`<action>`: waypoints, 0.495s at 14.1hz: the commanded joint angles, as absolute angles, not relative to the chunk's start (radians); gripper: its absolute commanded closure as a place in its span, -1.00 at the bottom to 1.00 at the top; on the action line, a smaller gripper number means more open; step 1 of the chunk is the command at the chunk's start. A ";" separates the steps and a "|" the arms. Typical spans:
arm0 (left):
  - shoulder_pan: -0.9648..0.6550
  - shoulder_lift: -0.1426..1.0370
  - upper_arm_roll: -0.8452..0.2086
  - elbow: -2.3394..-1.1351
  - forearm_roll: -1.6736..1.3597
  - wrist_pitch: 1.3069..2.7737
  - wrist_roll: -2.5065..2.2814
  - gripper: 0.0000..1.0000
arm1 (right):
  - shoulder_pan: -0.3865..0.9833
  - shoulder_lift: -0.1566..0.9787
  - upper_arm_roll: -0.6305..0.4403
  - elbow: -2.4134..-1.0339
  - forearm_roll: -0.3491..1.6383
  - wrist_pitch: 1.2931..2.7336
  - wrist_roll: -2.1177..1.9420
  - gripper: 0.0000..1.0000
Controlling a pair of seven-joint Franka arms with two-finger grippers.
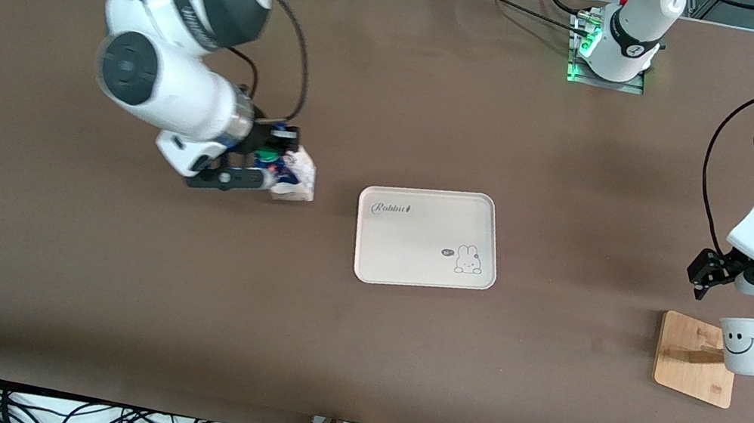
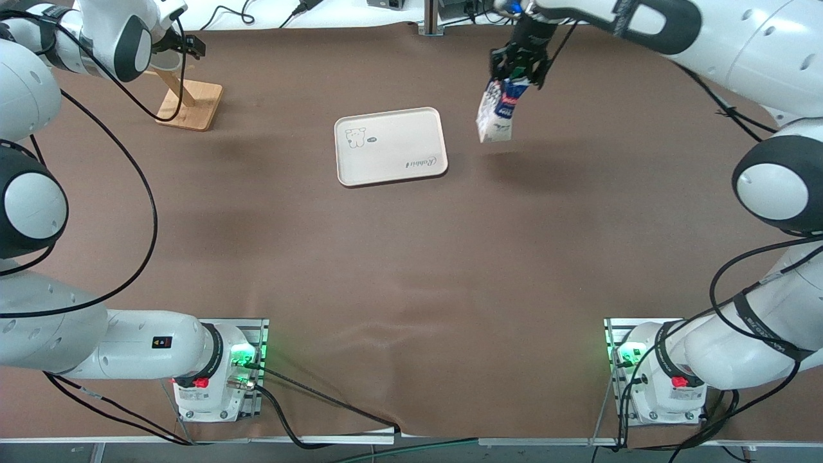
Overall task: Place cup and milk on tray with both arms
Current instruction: 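Carry the carton toward the tray while the left gripper reaches the mug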
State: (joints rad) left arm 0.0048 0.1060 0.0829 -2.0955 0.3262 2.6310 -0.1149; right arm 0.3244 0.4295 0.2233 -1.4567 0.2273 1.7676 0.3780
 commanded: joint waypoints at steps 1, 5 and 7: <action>0.006 0.136 0.092 -2.089 0.362 2.698 -0.118 -1.00 | 0.431 0.512 0.218 -1.326 0.233 1.775 0.524 0.64; 0.006 0.195 0.094 -2.076 0.360 2.815 -0.118 -1.00 | 0.500 0.566 0.216 -1.281 0.233 1.841 0.583 0.64; 0.006 0.212 0.104 -2.068 0.371 2.842 -0.118 -1.00 | 0.526 0.589 0.216 -1.281 0.223 1.853 0.615 0.64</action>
State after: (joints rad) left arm 0.0046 0.1852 0.0901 -2.0938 0.3353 2.8122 -0.1149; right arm 0.5034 0.5541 0.2226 -1.3191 0.2269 1.8519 0.5839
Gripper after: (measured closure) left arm 0.000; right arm 0.793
